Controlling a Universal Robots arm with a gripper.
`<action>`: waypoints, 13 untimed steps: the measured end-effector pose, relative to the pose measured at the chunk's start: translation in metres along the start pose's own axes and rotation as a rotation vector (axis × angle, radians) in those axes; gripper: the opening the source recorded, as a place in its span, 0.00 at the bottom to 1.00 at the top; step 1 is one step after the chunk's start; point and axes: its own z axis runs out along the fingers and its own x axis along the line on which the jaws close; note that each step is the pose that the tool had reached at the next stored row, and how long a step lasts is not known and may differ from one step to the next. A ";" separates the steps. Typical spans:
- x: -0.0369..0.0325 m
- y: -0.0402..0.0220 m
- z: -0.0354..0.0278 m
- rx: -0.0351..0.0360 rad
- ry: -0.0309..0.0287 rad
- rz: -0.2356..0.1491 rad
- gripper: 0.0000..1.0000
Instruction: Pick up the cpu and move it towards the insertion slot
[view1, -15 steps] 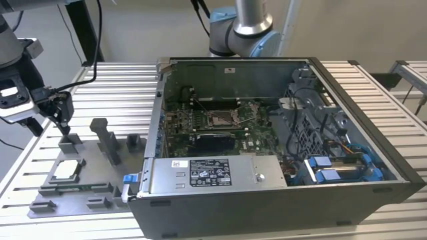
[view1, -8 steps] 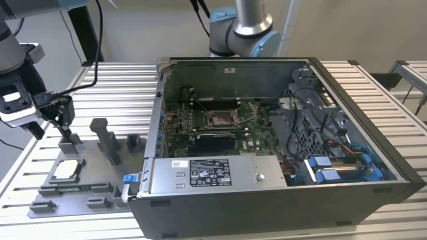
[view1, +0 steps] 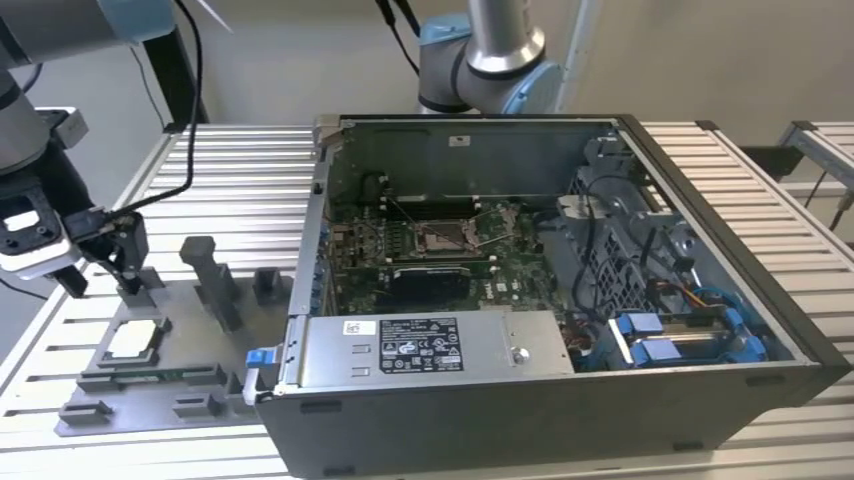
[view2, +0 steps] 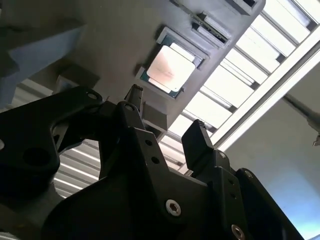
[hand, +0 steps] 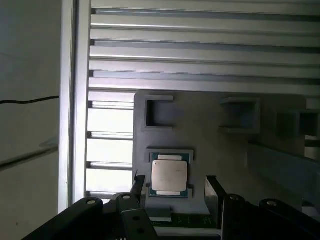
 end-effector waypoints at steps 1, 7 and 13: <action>0.0003 -0.0030 0.0017 -0.0001 -0.0001 0.000 1.00; 0.0014 -0.0178 0.0121 0.0000 0.0000 0.000 1.00; 0.0015 -0.0203 0.0229 0.0000 -0.0001 0.000 1.00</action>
